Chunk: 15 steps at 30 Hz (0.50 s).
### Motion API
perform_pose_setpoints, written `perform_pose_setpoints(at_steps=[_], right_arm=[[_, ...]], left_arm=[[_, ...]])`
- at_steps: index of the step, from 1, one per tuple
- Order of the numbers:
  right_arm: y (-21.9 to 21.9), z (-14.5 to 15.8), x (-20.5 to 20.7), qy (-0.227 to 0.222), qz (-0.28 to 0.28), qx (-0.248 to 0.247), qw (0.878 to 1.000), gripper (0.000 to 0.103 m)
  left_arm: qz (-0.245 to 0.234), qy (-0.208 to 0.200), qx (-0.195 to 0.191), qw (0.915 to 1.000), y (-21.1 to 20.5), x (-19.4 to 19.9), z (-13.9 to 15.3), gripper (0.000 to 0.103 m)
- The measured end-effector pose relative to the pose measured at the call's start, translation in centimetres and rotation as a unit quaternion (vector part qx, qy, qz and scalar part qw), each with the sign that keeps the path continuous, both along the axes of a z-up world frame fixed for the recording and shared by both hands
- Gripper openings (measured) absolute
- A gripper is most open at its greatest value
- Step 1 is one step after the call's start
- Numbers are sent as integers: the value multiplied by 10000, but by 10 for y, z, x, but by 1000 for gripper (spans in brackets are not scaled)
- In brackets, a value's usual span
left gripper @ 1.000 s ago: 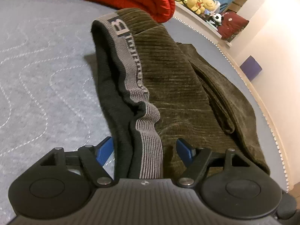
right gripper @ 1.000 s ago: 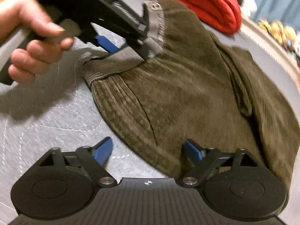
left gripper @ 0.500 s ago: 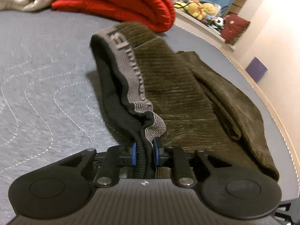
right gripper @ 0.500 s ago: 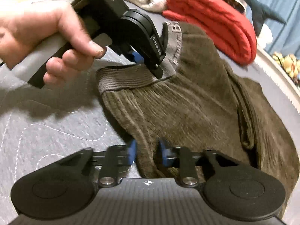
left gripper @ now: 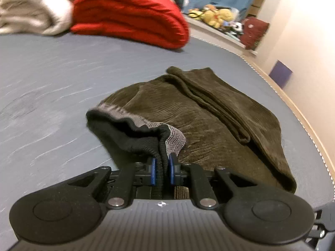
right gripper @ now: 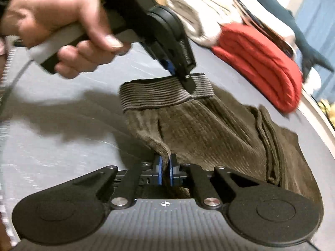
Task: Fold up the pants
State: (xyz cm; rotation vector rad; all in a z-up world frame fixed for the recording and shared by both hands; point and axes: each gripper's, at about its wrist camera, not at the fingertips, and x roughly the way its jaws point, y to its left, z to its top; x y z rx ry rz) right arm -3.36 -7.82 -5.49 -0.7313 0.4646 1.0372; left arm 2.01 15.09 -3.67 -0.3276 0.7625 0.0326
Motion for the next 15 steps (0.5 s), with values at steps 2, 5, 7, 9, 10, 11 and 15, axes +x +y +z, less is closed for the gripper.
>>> perform_pose_setpoints(at_steps=[2, 5, 7, 9, 10, 11, 15], right_arm=[[6, 5, -18, 81, 324, 40, 9994, 6], [21, 13, -47, 347, 751, 220, 9963, 6], [33, 15, -61, 557, 990, 319, 9930, 6], [44, 14, -79, 660, 1263, 339, 9892, 6], [49, 13, -86, 673, 1341, 323, 9881, 6], [53, 12, -91, 670, 1382, 298, 9877, 6], [62, 6, -93, 381, 1118, 42, 9930, 8]], left_arm=[[147, 174, -9, 9997, 18, -22, 6, 13], [373, 519, -120, 9979, 43, -50, 13, 13], [514, 729, -66, 9960, 55, -66, 19, 13], [617, 906, 94, 9939, 61, -76, 21, 14], [677, 966, 129, 9929, 63, -78, 19, 15], [758, 1046, 121, 9916, 65, -78, 15, 17], [1368, 1517, 22, 9789, 73, -65, -2, 37]])
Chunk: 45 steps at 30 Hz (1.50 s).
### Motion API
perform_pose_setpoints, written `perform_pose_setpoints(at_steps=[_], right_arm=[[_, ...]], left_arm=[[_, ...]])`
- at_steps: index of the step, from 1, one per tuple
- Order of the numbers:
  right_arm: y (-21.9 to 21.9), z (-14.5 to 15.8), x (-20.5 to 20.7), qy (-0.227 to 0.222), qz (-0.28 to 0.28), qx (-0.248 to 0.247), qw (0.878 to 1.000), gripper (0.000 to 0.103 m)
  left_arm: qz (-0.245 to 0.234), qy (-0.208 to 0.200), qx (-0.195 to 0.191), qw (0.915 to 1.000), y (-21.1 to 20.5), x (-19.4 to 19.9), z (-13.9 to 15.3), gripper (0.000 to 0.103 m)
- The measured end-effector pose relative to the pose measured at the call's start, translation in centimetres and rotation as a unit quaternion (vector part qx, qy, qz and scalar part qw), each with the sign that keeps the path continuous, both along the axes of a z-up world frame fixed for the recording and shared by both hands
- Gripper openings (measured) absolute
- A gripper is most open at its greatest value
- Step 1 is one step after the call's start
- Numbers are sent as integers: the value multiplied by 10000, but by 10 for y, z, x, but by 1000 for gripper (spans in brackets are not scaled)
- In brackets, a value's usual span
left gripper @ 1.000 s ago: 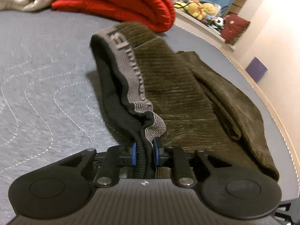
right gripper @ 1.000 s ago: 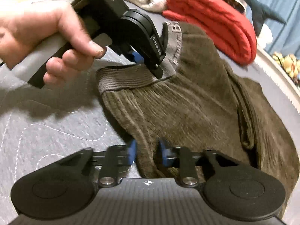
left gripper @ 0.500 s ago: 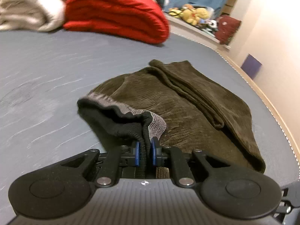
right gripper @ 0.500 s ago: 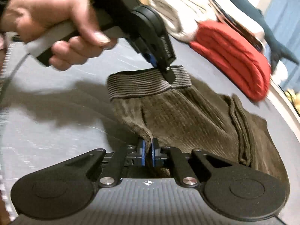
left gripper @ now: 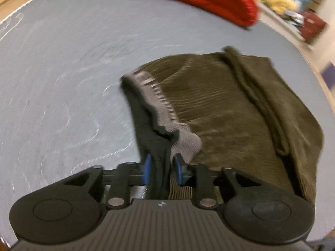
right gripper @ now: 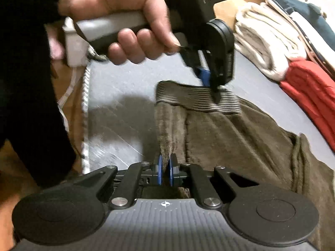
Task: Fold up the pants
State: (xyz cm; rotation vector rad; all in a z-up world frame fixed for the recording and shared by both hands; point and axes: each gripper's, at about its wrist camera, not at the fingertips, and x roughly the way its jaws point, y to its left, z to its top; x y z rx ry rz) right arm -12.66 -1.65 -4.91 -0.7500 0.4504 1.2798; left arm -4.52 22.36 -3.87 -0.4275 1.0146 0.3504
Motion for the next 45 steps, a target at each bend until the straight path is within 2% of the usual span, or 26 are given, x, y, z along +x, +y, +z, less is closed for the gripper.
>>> perform_pose_setpoints(at_steps=[1, 2, 3, 4, 6, 9, 12, 15, 17, 19, 21, 22, 25, 31, 34, 37, 42, 43, 45], right_arm=[[-3, 5, 2, -10, -22, 32, 10000, 10], [-8, 11, 10, 48, -60, 87, 9999, 12], [-14, 22, 18, 127, -182, 212, 9995, 21], [-21, 30, 28, 197, -304, 368, 9987, 33], [-47, 49, 52, 389, -681, 850, 9933, 49], [-76, 55, 97, 452, -1587, 1076, 9804, 50], [-89, 38, 133, 185, -2360, 772, 9685, 50], [-90, 15, 157, 158, -2778, 348, 9599, 51], [-86, 0, 165, 100, -2873, 57, 9578, 53], [-80, -14, 168, -146, -2971, -336, 9542, 55], [-77, -26, 172, -270, -3023, -646, 9506, 51], [-77, -31, 172, -253, -3026, -741, 9499, 38], [-79, -33, 170, -94, -2961, -718, 9524, 8], [-110, 2, 161, -295, -2993, -384, 9529, 7], [-146, 25, 155, -266, -2987, -294, 9535, 4], [-195, 38, 149, -53, -3077, -445, 9504, 0], [-279, 40, 134, 157, -3617, -789, 9288, 0], [-290, 40, 132, 167, -3744, -735, 9242, 0], [-309, 41, 134, 176, -4195, -367, 9068, 0]], left_arm=[[201, 19, 42, 9998, 1, 2, 2, 45], [416, -52, 151, 9990, 1, 4, 9, 48], [544, -197, 289, 9979, 1, 7, 18, 54], [621, -346, 447, 9965, -1, 9, 26, 60], [627, -681, 714, 9931, -14, 13, 41, 66], [390, -840, 637, 9937, -39, 23, 45, 67], [-223, -874, 711, 9934, -78, 36, 40, 67], [-717, -859, 701, 9912, -106, 50, 34, 69], [-882, -837, 714, 9900, -122, 52, 27, 70], [-933, -842, 720, 9894, -129, 55, 23, 70], [-942, -863, 669, 9895, -131, 63, 20, 70], [-940, -874, 658, 9895, -131, 64, 20, 70], [-943, -867, 641, 9897, -130, 63, 17, 70], [-985, -882, 569, 9896, -130, 59, 23, 70], [-997, -926, 529, 9893, -132, 54, 27, 70], [-1025, -953, 470, 9890, -133, 50, 30, 71], [-1055, -972, 400, 9888, -140, 46, 33, 72], [-1070, -977, 406, 9886, -143, 46, 33, 73], [-1104, -984, 459, 9879, -148, 47, 33, 74]])
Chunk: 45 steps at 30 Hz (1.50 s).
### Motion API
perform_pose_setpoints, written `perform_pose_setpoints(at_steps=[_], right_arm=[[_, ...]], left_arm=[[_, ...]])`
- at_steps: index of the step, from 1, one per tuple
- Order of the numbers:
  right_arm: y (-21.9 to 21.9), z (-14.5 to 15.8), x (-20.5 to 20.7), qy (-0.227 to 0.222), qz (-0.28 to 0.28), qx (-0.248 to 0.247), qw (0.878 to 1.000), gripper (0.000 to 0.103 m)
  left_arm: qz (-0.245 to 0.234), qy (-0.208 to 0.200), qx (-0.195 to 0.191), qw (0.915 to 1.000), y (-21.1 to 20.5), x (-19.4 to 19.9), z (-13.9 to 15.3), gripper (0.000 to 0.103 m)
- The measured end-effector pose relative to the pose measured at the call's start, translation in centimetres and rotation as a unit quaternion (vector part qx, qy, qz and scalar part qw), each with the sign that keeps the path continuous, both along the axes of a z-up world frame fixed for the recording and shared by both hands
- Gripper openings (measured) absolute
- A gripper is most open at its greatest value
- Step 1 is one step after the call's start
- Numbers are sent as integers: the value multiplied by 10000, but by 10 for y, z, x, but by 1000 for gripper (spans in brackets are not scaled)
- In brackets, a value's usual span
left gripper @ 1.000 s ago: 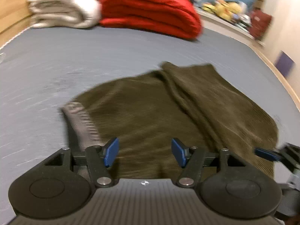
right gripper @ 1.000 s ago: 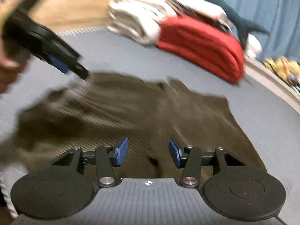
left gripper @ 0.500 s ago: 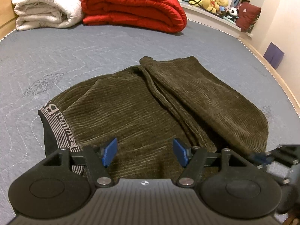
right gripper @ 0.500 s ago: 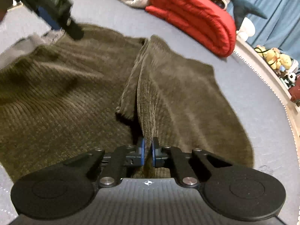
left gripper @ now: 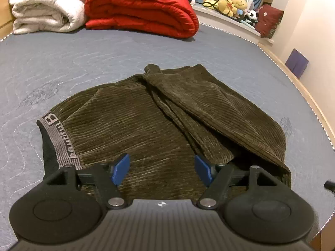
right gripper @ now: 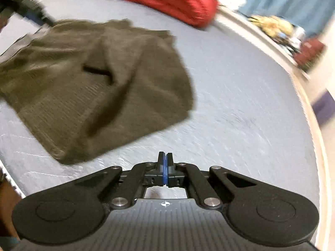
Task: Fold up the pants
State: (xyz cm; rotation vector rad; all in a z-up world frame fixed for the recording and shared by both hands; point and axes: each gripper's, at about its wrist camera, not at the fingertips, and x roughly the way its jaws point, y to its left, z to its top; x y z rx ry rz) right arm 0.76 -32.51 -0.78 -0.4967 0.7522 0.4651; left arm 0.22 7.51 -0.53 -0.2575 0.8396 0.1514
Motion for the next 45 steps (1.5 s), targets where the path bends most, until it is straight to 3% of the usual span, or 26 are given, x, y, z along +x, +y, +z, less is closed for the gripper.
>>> perform_pose_setpoints(at_steps=[3, 8, 13, 16, 23, 27, 30, 31, 36, 45], right_arm=[[-6, 3, 7, -209, -455, 565, 9971, 3], [25, 15, 12, -584, -263, 1354, 9887, 14], [62, 19, 20, -1237, -81, 1793, 9760, 41], [80, 16, 25, -1450, -33, 1614, 9762, 53], [112, 7, 41, -1336, -54, 1461, 9802, 55], [132, -3, 47, -1005, 177, 1333, 9858, 56], [150, -17, 52, -668, 276, 1104, 9913, 78], [156, -23, 52, -588, 316, 988, 9929, 80], [183, -45, 49, -461, 625, 294, 9965, 80], [182, -61, 58, -301, 434, -23, 9986, 73]], left_arm=[[-33, 29, 92, 9999, -9, 3, -3, 75], [30, 100, 196, 9998, -11, 8, -10, 75], [107, 142, 231, 9996, -6, 13, -14, 78], [134, 179, 249, 9994, -2, 16, -16, 80], [201, 222, 172, 9994, 7, 22, -17, 81], [202, 261, 142, 9994, 8, 24, -18, 81], [198, 333, 135, 9992, 7, 26, -21, 82], [196, 353, 134, 9991, 7, 27, -22, 82], [224, 379, 91, 9990, 10, 28, -22, 82], [273, 410, 88, 9987, 14, 25, -22, 83]])
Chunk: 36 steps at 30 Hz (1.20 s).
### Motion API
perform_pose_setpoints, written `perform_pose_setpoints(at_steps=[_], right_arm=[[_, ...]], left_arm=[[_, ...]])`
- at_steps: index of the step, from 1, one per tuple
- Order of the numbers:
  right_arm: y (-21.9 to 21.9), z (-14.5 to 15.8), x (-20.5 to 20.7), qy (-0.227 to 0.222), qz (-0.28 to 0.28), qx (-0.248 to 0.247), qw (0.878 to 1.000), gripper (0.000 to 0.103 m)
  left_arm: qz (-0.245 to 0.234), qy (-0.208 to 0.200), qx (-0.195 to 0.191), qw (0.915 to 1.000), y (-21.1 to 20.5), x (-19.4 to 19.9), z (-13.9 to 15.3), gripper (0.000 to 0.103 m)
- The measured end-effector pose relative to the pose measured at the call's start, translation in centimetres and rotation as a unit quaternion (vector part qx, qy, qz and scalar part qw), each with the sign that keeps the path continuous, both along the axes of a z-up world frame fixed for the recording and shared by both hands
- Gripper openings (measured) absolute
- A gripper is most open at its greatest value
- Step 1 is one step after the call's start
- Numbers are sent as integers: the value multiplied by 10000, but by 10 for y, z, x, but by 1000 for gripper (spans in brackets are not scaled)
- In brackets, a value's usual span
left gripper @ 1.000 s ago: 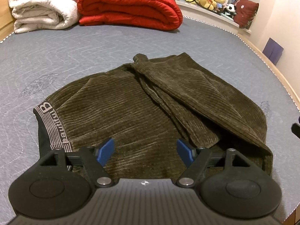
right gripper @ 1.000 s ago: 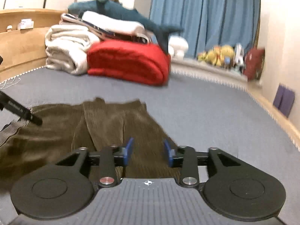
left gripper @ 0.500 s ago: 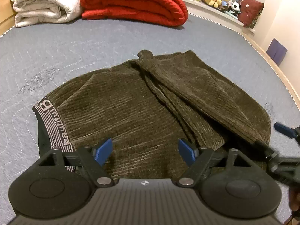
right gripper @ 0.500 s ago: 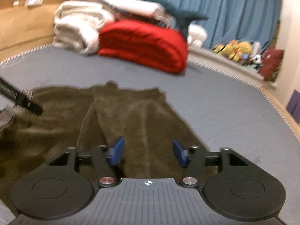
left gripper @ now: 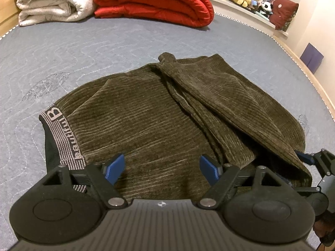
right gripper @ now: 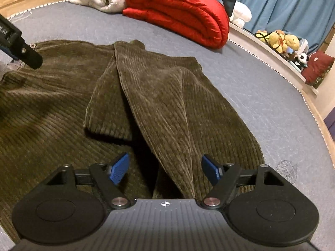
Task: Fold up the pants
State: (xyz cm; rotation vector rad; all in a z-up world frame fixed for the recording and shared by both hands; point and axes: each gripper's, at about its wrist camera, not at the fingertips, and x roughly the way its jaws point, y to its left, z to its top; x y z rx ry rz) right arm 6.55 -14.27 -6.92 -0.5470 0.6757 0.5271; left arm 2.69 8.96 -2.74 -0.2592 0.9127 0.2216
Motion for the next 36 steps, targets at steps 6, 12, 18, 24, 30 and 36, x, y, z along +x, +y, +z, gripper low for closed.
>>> perform_pose_setpoints(at_steps=[6, 12, 18, 24, 30, 36], right_arm=[[-11, 1, 2, 25, -182, -3, 9998, 11], [-54, 44, -19, -500, -268, 97, 9983, 9], [-147, 52, -53, -218, -800, -9, 9966, 8], [-187, 7, -77, 998, -817, -483, 9905, 11], [-189, 80, -75, 539, -447, 570, 9959, 46], [-152, 97, -58, 3, -329, 1373, 9900, 47]], left_arm=[[-18, -21, -3, 10000, -6, 1, 2, 83], [-207, -27, -59, 9998, -20, 1, 3, 83], [-449, -92, -188, 9988, -39, -2, 10, 83], [-576, -136, -215, 9980, -52, -6, 14, 83], [-503, -101, -175, 9985, -45, -9, 13, 83], [-303, -26, -135, 9994, -26, -8, 8, 83]])
